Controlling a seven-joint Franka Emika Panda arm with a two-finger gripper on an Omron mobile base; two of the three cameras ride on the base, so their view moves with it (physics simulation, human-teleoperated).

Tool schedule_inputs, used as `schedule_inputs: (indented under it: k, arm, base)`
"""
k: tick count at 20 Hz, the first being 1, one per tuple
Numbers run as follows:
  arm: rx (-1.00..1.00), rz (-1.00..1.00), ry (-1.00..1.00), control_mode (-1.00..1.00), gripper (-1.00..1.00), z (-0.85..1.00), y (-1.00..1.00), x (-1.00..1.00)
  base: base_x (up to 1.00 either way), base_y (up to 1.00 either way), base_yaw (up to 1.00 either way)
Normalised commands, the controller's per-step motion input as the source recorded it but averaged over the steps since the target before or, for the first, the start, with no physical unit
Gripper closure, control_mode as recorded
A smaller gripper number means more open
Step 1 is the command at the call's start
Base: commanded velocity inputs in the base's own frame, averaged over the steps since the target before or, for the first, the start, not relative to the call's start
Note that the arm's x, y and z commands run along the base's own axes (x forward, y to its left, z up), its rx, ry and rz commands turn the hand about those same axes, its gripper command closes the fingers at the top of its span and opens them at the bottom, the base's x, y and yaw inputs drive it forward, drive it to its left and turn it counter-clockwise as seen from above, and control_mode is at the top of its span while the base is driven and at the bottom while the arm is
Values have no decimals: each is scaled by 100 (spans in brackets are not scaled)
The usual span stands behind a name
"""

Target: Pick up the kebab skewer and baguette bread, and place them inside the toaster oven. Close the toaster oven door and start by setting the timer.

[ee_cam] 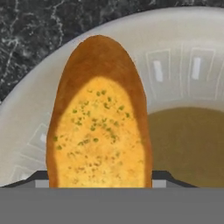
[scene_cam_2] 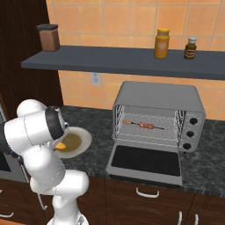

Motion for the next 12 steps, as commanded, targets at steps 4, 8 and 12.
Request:
schedule_inputs:
  k: [4, 8, 12]
  arm:
    - [0, 0, 0, -100, 100, -6, 0, 0]
    - [0, 0, 0, -100, 100, 9, 0, -9]
    - [0, 0, 0, -100, 100, 20, 0, -14]
  base:
    - [0, 0, 0]
    - [0, 0, 0]
    - [0, 0, 0]
